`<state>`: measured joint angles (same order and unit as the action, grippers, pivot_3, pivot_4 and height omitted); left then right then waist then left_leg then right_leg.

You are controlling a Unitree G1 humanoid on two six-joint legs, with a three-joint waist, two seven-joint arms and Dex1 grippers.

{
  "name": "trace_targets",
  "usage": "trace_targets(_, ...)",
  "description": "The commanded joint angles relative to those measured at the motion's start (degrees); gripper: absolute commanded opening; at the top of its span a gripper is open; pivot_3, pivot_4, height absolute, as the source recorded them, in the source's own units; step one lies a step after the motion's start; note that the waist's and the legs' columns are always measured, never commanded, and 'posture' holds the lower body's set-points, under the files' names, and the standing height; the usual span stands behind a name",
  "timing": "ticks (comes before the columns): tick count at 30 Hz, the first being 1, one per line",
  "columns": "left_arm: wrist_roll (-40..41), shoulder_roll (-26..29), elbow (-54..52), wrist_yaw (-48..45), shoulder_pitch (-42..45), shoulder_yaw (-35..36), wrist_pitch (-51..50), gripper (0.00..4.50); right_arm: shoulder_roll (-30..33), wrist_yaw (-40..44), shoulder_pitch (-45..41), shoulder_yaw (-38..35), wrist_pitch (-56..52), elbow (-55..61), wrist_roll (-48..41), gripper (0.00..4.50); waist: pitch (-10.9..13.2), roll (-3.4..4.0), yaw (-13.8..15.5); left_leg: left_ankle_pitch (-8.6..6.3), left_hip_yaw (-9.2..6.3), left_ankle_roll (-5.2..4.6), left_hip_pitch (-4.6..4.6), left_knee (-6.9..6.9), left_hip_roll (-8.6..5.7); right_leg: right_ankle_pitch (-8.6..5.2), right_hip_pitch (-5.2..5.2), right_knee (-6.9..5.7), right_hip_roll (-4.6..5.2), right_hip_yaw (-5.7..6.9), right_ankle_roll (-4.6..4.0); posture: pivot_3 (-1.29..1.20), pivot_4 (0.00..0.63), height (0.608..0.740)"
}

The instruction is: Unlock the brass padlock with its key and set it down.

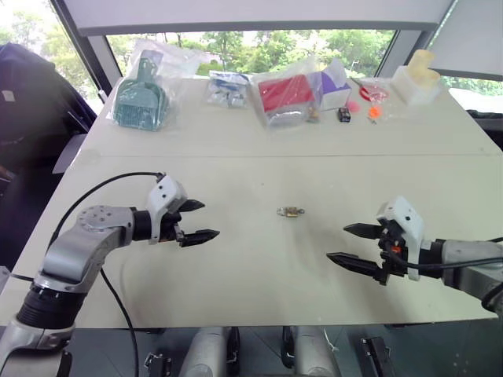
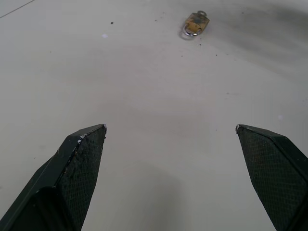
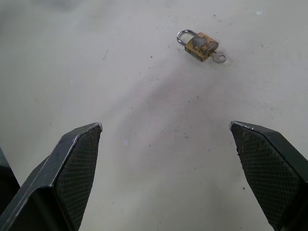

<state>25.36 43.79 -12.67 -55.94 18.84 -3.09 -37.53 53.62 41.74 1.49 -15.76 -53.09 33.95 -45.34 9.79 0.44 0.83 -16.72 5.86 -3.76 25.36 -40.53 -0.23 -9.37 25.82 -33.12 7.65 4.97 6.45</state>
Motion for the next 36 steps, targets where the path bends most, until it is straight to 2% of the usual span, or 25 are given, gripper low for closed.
trace_targets(1, -2.54, 1.80, 2.39, -3.89, 5.68, -2.80, 2.38, 4.50, -3.92, -3.86, -8.91, -1.22, -1.67, 1.87, -8.00, 4.41, 0.01, -0.02, -0.05, 0.00, 0.01, 0.01, -0.01, 0.00, 0.00, 0.00, 0.00, 0.00, 0.00, 0.00, 0.00, 0.00, 0.150, 0.735)
trace_targets(3, -5.27, 2.48, 6.65, -8.27, 12.47, -6.64, 4.31, 4.50, -5.97, -6.50, -15.58, -0.72, -3.61, 0.81, -10.80, 4.41, 0.03, -0.01, -0.05, 0.02, 0.00, 0.16, -0.01, -0.01, 0.01, 0.07, 0.03, -0.04, -0.03, 0.00, -0.09, 0.00, 0.150, 0.735)
trace_targets(6, -11.11, -0.62, 18.45, -14.41, 26.59, -13.43, 10.20, 4.50, -6.13, -8.13, -20.42, 0.81, -5.05, -1.15, -10.07, 4.41, -0.01, -0.06, 1.05, 0.07, -0.08, 0.18, -0.01, 0.00, 0.02, 0.11, 0.14, -0.01, -0.06, 0.08, -0.16, 0.00, 0.150, 0.735)
trace_targets(9, -11.76, -7.28, 28.06, -18.47, 36.90, -16.28, 10.25, 4.50, -4.40, -7.92, -17.94, 2.01, -4.76, -1.06, -7.19, 4.41, -0.01, -0.06, 2.28, 0.17, -0.02, 0.01, 0.13, -0.01, -0.06, 0.11, 0.04, -0.04, -0.02, 0.09, -0.16, 0.00, 0.150, 0.735)
trace_targets(15, -22.04, -22.67, 51.00, -21.92, 49.52, -24.73, 22.53, 4.50, -4.35, -10.88, -7.61, 1.78, -2.98, 2.91, -1.90, 4.41, 0.02, -0.12, 1.84, 0.02, 0.28, -0.27, 0.17, -0.26, -0.17, 0.14, -0.18, 0.06, 0.02, 0.06, 0.04, 0.00, 0.150, 0.735)
trace_targets(19, -27.12, -31.28, 63.94, -21.61, 53.63, -27.44, 27.67, 4.50, -5.35, -13.56, 0.27, -0.45, -1.65, 5.34, 1.60, 4.41, 0.06, -0.19, 1.47, -0.29, 0.21, -0.77, 0.20, -0.52, -0.16, 0.07, -0.26, 0.13, 0.08, 0.06, -0.02, 0.00, 0.150, 0.735)
trace_targets(24, -31.77, -40.57, 76.60, -13.94, 57.07, -26.65, 30.27, 4.50, -8.13, -16.25, 7.36, -4.34, -0.14, 7.47, 3.74, 4.41, 0.08, -0.21, 1.41, -0.33, 0.12, -0.83, 0.11, -0.59, -0.08, 0.07, -0.22, 0.09, 0.09, 0.06, -0.01, 0.00, 0.150, 0.735)
trace_targets(28, -34.26, -44.52, 81.17, -10.97, 57.64, -26.14, 30.51, 4.50, -10.36, -18.45, 8.43, -5.43, 0.39, 8.31, 4.62, 4.41, 0.07, -0.20, 1.40, -0.33, 0.11, -0.83, 0.09, -0.57, -0.02, 0.07, -0.18, 0.03, 0.04, 0.06, -0.01, 0.00, 0.150, 0.735)
trace_targets(33, -38.66, -45.75, 82.86, -8.11, 56.43, -27.55, 31.22, 4.50, -11.95, -19.97, 7.89, -5.51, 0.45, 8.86, 4.95, 4.41, 0.05, -0.19, 1.59, -0.32, 0.11, -0.83, 0.08, -0.58, -0.01, 0.06, -0.19, 0.02, 0.05, 0.06, -0.01, 0.00, 0.150, 0.735)
trace_targets(36, -40.10, -45.51, 82.24, -7.91, 55.18, -27.83, 31.46, 3.66, -12.44, -20.53, 7.28, -5.32, 0.66, 8.65, 5.09, 4.50, 0.04, -0.19, 1.51, -0.33, 0.10, -0.82, 0.02, -0.61, -0.02, 0.06, -0.30, 0.07, 0.08, 0.07, -0.02, 0.00, 0.150, 0.735)
